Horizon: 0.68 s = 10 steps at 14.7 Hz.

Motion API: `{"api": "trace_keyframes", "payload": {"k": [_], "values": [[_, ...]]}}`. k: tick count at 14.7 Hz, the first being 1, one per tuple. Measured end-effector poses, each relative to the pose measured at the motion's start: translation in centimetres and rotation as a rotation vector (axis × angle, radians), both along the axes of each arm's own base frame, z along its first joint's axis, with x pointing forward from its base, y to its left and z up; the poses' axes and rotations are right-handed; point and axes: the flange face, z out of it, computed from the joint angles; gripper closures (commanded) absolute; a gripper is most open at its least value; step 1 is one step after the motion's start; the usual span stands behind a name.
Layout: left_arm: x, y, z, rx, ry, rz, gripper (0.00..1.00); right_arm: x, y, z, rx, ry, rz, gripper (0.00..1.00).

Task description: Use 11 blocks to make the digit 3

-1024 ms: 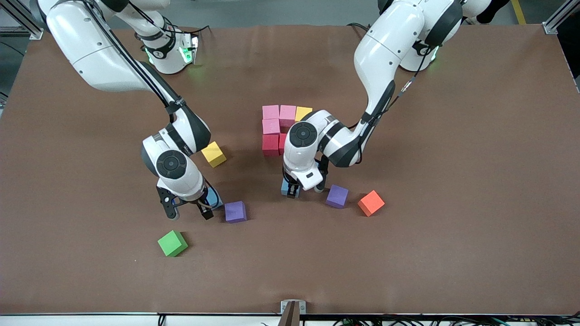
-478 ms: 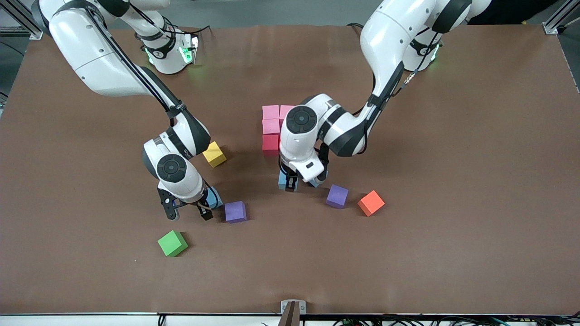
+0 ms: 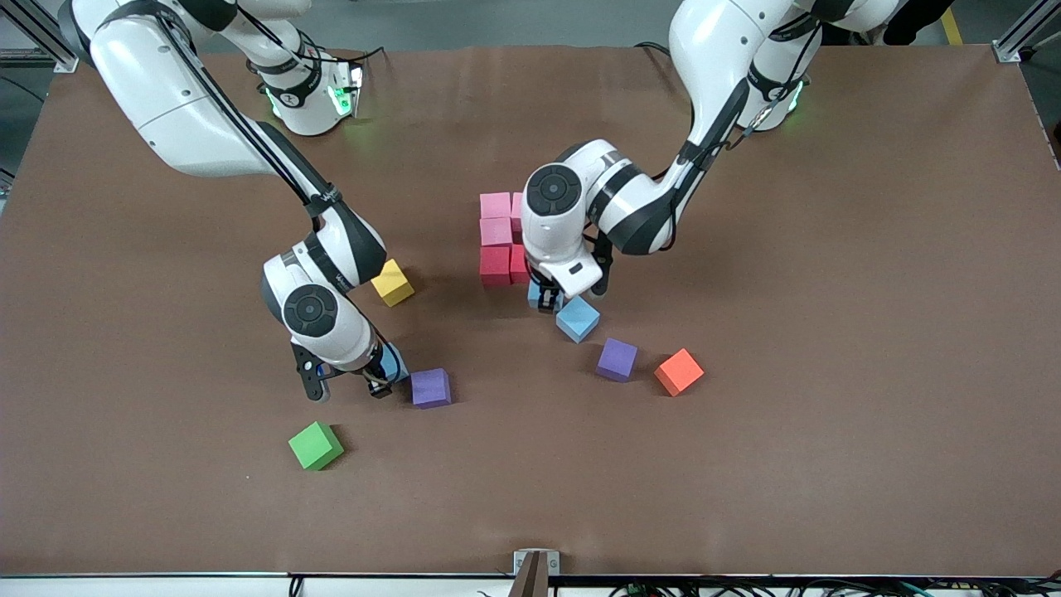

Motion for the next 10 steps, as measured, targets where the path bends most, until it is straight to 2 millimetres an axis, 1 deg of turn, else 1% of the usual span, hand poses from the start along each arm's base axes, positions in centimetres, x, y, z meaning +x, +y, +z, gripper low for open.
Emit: {"api": "trace_keyframes", "payload": {"k": [1, 2, 3, 4, 5, 6, 8, 10], "values": [[-1.3, 0.4, -0.7, 0.01, 0.009, -0.011, 0.82, 0.0, 0.1, 0.0, 0.001, 0.0, 0.001, 0.24], [-2.5, 0.6, -1.6, 0.016, 0.014, -0.022, 0.82, -0.1, 0.2, 0.0, 0.001, 0.0, 0.002, 0.41], [-3.6, 0.9, -2.6, 0.02, 0.018, -0.032, 0.82, -0.1, 0.2, 0.0, 0.002, 0.001, 0.003, 0.61], [-4.6, 1.1, -3.5, 0.025, 0.025, -0.037, 0.82, -0.1, 0.3, 0.0, 0.001, 0.001, 0.009, 0.78], [-5.4, 1.3, -4.4, 0.033, 0.033, -0.037, 0.82, -0.1, 0.4, 0.0, 0.001, 0.003, 0.032, 0.92], [-6.0, 1.4, -5.1, 0.042, 0.042, -0.032, 0.82, -0.1, 0.4, 0.1, 0.001, 0.003, 0.077, 0.97], [-6.9, 1.5, -6.1, 0.055, 0.055, -0.007, 0.82, -0.2, 0.6, 0.2, 0.001, 0.009, 0.163, 0.99], [-7.3, 1.3, -6.6, 0.053, 0.057, 0.007, 0.82, -0.2, 0.8, 0.3, 0.001, 0.011, 0.197, 1.0]]}}
